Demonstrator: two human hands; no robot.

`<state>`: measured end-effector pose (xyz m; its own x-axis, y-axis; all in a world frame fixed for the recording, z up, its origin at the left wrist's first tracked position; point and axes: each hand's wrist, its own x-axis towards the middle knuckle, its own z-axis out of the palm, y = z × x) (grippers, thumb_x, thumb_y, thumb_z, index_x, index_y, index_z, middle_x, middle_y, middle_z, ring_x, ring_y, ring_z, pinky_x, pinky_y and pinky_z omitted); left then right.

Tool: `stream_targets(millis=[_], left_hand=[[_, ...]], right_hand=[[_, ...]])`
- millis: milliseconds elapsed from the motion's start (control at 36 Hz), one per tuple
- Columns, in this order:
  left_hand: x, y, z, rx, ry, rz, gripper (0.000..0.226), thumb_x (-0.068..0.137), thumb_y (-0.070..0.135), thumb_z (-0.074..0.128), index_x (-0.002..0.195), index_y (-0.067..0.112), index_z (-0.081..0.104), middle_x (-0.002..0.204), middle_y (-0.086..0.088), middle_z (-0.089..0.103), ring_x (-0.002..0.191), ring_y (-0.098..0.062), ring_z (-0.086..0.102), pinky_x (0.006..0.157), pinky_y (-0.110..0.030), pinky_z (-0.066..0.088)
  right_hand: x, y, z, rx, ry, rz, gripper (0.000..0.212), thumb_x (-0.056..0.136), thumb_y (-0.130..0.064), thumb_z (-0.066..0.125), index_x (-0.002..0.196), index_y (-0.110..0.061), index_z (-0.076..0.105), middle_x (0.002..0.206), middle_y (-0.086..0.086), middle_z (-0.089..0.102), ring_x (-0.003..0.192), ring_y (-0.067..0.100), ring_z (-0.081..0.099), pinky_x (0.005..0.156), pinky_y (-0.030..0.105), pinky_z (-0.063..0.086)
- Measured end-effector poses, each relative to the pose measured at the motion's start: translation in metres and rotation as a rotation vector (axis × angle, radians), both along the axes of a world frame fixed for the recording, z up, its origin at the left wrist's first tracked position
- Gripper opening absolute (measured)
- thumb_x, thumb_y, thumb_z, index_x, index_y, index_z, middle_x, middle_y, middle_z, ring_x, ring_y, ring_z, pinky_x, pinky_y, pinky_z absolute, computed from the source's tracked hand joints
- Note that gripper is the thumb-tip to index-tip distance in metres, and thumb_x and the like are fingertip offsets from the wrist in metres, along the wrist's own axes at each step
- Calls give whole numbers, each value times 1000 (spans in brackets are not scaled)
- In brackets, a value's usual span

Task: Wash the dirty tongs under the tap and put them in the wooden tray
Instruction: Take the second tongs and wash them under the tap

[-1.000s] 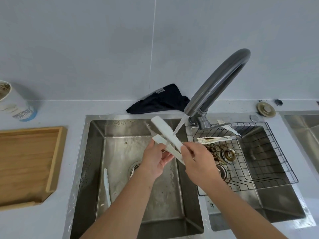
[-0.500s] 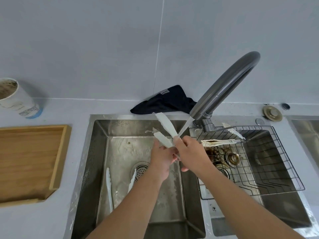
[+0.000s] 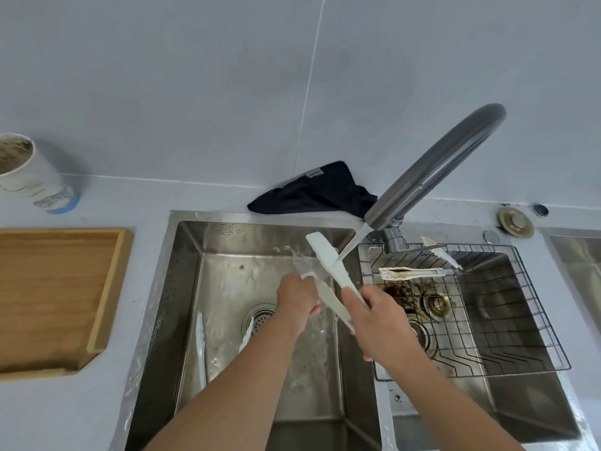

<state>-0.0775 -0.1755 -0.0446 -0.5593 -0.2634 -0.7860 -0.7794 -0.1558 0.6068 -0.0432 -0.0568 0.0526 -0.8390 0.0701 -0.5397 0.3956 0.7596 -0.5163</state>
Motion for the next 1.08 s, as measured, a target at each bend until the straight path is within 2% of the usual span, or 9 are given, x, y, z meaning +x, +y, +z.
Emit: stream_targets(millis=[194, 250, 333, 444, 500, 667, 750, 944, 1083], left_hand=[[9, 19, 11, 112, -91, -252, 24, 104, 8, 40, 84, 14, 52, 81, -8, 63, 71, -17, 59, 85, -37, 60], [7, 12, 5, 37, -103, -251, 10, 102, 7, 46, 100, 8, 56, 86, -11, 63, 68, -17, 60, 76, -34, 61], [3, -2, 2, -85, -55, -224, 28, 98, 10, 50, 120, -4, 61, 73, -6, 59, 58, -16, 60, 51, -27, 55], [3, -13, -5, -237, -27, -264, 28, 100, 11, 48, 84, 0, 69, 63, -7, 60, 45, -16, 59, 42, -24, 42], [-1, -14, -6, -192, -18, -261, 29, 100, 16, 49, 92, -4, 69, 63, -8, 61, 43, -17, 55, 41, -25, 43], [-4, -5, 7, 41, 15, -188, 12, 93, 4, 63, 104, -2, 66, 78, -16, 71, 63, -21, 66, 76, -40, 64], [-4, 2, 16, 178, -4, -269, 28, 88, -1, 69, 112, 5, 54, 87, -15, 70, 66, -20, 68, 72, -36, 64], [-12, 5, 20, 93, 57, -100, 10, 95, 0, 57, 93, 9, 62, 85, -12, 69, 64, -19, 67, 49, -26, 57], [-11, -3, 18, -20, 84, -90, 19, 99, 7, 50, 112, 5, 63, 91, -15, 70, 59, -20, 62, 38, -21, 43]], right_hand=[[1, 3, -4, 60, 4, 23, 40, 101, -46, 43, 88, -10, 53, 68, 3, 54, 61, 19, 55, 71, 53, 61], [3, 2, -3, 43, -3, 29, 39, 101, -46, 44, 86, -11, 52, 69, 4, 56, 62, 20, 56, 69, 54, 61], [8, -1, 2, 11, 2, 32, 40, 101, -47, 45, 89, -9, 54, 77, 12, 64, 66, 27, 63, 66, 55, 60], [15, 2, 7, -10, 20, 14, 42, 100, -48, 46, 90, -8, 56, 92, 18, 68, 83, 35, 69, 65, 55, 60], [15, 8, 6, -29, 9, -17, 42, 98, -49, 47, 91, -9, 58, 94, 16, 69, 81, 34, 69, 56, 51, 60], [14, 22, 8, -143, -37, -166, 32, 100, -42, 48, 88, -15, 61, 92, 5, 73, 67, 20, 71, 40, 26, 47], [14, 19, 7, -142, -27, -172, 32, 100, -42, 47, 90, -16, 60, 94, 9, 71, 73, 23, 72, 39, 25, 48], [13, 3, 7, -126, 89, -127, 36, 101, -42, 43, 91, -10, 57, 95, 20, 68, 74, 31, 67, 60, 53, 60], [20, -2, 8, -146, 107, -89, 40, 99, -46, 43, 90, -10, 56, 92, 21, 67, 65, 30, 61, 63, 53, 61]])
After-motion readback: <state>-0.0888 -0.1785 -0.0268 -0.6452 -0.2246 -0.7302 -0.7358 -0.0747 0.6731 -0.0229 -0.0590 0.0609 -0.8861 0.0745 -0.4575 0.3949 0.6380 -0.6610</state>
